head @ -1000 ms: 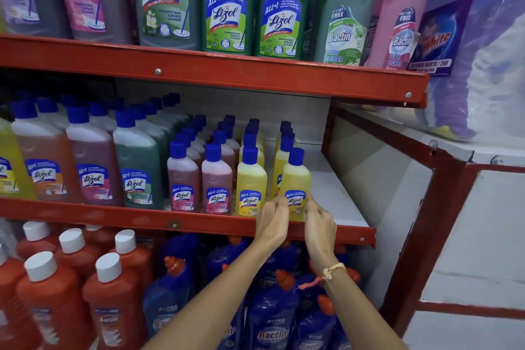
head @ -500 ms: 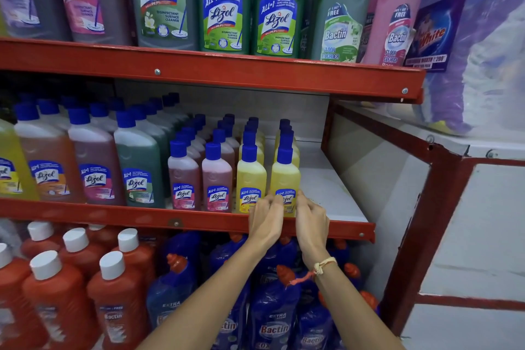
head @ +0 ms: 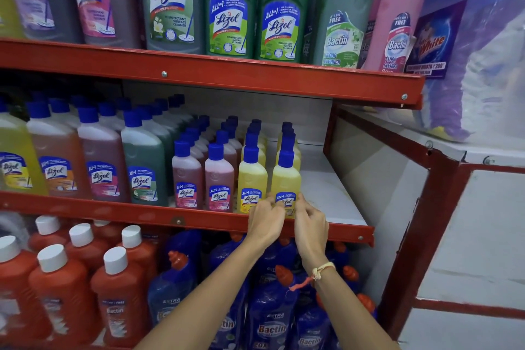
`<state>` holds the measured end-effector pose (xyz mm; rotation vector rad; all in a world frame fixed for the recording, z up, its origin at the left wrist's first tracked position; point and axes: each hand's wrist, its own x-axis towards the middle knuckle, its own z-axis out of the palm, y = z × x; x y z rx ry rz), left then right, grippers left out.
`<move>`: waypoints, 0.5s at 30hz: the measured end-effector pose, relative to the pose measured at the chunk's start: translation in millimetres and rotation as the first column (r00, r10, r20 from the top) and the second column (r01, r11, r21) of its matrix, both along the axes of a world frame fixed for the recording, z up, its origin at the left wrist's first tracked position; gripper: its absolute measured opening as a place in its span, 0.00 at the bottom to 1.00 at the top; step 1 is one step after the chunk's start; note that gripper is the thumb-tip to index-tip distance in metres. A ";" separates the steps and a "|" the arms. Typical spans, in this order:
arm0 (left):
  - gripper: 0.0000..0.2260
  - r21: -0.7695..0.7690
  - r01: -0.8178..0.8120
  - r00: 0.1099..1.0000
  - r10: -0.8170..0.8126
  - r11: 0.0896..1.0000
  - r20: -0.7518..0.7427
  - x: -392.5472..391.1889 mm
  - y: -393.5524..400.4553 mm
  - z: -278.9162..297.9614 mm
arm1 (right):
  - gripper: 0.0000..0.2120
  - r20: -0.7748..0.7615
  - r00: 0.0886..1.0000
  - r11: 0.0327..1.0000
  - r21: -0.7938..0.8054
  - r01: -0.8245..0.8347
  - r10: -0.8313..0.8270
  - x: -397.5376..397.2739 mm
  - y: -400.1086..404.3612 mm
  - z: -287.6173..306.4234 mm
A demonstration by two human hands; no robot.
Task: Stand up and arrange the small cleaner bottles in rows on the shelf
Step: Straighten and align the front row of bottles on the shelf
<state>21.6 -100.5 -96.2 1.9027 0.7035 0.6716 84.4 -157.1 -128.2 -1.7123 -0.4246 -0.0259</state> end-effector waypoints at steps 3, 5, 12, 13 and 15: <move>0.12 0.006 0.009 1.000 -0.009 1.000 0.013 -2.0 -1.1 3.3 | 0.18 0.006 1.000 1.000 -0.001 0.000 0.000 -2.3 -0.5 1.7; 0.13 0.005 0.022 1.000 -0.022 1.000 0.019 -4.4 -2.0 4.3 | 0.16 0.002 1.000 1.000 0.031 -0.004 0.003 -4.6 0.1 1.9; 0.17 -0.005 0.046 0.997 -0.046 0.999 0.062 -40.1 12.1 -6.4 | 0.18 0.005 0.994 0.994 0.031 0.109 -0.109 -32.3 6.1 1.6; 0.17 -0.016 0.007 0.994 -0.005 1.000 0.107 -49.1 17.4 -9.3 | 0.19 0.023 0.989 0.987 0.058 0.146 -0.148 -42.2 10.2 0.1; 0.16 -0.022 -0.089 0.976 0.092 0.996 0.195 -68.6 31.0 -18.2 | 0.19 0.071 0.983 0.981 0.106 0.161 -0.169 -64.5 21.6 -4.4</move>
